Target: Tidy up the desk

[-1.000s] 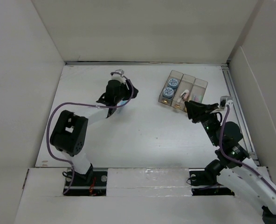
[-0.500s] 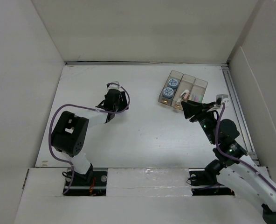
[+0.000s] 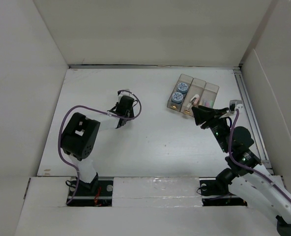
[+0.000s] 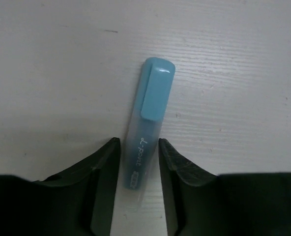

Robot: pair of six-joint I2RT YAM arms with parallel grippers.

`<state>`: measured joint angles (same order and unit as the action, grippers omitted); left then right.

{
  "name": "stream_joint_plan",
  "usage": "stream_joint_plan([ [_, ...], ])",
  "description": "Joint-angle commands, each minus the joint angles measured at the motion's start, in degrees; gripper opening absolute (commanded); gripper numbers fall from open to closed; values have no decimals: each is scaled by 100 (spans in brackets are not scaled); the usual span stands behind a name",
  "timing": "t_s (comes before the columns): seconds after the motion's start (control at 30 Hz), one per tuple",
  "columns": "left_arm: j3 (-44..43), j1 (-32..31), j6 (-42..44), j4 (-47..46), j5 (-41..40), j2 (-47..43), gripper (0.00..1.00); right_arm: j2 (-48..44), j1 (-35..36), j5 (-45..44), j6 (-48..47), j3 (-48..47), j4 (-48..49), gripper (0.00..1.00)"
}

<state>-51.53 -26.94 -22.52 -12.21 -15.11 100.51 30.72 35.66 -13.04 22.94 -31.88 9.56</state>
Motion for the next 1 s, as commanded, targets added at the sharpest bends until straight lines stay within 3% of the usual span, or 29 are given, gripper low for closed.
stream_joint_plan([
  [0.0, -252, -250, 64, 411, -492, 91, 28, -49, -6, 56, 0, -64, 309, 47],
  [0.03, -287, -303, 29, 464, -606, 126, 21, -49, -6, 47, 0, -64, 309, 47],
  [0.07, -314, -303, -15, 517, -633, 136, 7, -49, -6, 47, 0, -73, 309, 47],
  [0.13, -279, -303, -85, 544, -659, 110, 0, -49, -6, 64, 0, -82, 309, 47],
  [0.3, -253, -303, -252, 387, -151, -171, 0, -84, -6, 38, 0, -73, 309, 47],
  [0.43, -322, -374, -428, -9, 840, -777, 0, -119, -6, 12, 0, -64, 301, 47],
  [0.53, -742, -847, -507, -150, 1150, -770, 0, -101, -6, 47, 0, -82, 301, 47],
  [0.6, -1147, -1339, -499, -46, 1169, -560, 0, -128, -6, 21, 0, -82, 274, 47],
  [0.63, -1775, -1619, -507, -62, 1421, -124, 0, -145, -6, -23, 0, -82, 274, 47],
  [0.7, -1965, -1865, -490, -150, 1476, 20, 0, -163, -6, -6, 0, -82, 257, 47],
  [0.83, -3306, -2096, -647, -334, 2352, 1099, 0, -329, -6, -93, 0, -64, 195, 47],
  [0.97, -4328, -2096, -1104, -598, 2891, 1909, 0, -584, -6, -129, -9, -11, 152, 27],
])
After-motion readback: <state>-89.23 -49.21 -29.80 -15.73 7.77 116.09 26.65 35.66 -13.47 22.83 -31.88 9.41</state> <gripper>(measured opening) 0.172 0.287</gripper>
